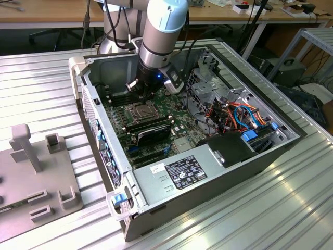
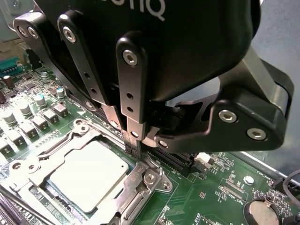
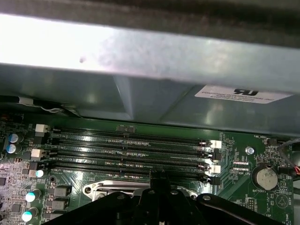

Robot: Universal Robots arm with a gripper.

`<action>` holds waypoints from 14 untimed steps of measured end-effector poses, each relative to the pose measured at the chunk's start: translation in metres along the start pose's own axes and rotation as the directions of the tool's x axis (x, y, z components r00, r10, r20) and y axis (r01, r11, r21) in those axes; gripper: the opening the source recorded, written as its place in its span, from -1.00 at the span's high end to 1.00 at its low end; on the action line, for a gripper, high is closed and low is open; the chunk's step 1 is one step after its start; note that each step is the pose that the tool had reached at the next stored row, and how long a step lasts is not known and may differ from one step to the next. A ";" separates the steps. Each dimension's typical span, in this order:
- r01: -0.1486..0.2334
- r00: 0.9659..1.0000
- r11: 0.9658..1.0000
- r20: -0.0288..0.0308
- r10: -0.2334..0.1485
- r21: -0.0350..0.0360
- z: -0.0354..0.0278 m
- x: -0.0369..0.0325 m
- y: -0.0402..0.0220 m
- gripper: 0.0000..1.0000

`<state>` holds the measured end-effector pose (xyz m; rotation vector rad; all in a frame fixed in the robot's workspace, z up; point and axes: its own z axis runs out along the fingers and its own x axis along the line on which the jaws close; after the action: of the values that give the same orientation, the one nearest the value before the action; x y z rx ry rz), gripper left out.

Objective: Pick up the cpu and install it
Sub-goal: 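Install the first cpu locking lever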

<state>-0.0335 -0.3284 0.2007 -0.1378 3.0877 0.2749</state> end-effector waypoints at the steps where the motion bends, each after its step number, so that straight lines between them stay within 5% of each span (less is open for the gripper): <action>1: 0.000 1.000 1.000 0.000 0.000 0.000 0.0003 0.0000 -0.0001 0.79; 14: 0.000 1.000 1.000 0.000 0.000 0.006 0.0022 0.0000 -0.0002 0.79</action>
<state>-0.0335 -0.3282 0.1986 -0.1378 3.0884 0.2664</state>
